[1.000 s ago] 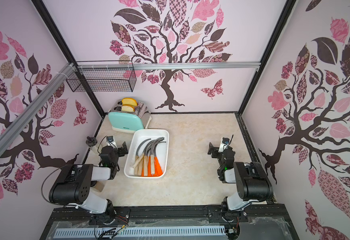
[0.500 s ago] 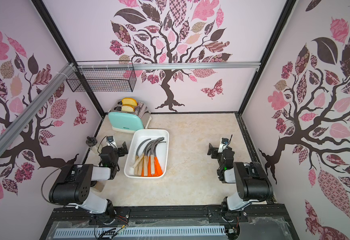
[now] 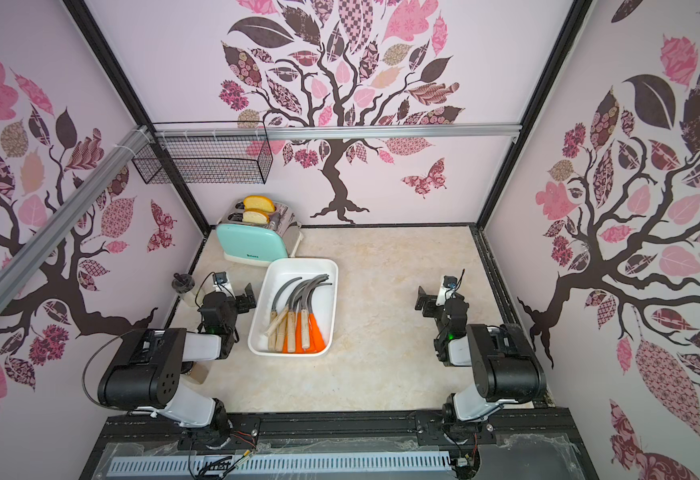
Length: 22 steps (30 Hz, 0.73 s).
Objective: Put small sickles into storage boxes
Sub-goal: Reset both arms
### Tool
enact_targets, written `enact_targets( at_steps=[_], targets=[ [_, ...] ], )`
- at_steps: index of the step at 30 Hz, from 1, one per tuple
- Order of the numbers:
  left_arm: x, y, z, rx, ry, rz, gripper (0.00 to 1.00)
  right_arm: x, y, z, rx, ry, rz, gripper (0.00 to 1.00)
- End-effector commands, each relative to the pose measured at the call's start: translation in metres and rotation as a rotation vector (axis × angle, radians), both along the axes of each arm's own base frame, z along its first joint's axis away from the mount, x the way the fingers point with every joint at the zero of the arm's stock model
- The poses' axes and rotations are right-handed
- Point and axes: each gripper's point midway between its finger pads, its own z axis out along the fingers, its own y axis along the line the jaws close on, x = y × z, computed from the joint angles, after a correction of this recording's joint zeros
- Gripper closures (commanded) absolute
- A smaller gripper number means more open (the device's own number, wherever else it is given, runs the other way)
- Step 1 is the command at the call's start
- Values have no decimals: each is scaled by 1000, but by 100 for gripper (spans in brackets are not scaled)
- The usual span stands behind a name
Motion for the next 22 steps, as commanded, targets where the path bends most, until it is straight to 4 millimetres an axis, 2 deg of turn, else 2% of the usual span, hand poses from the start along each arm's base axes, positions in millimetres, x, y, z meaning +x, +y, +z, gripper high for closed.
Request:
enact_targets(
  at_steps=[1, 22],
  targets=[
    [3, -2, 2, 3, -4, -11, 2, 7, 1, 11, -11, -26, -1, 0],
    [3, -2, 2, 3, -4, -11, 2, 10, 3, 10, -35, -14, -14, 0]
  ],
)
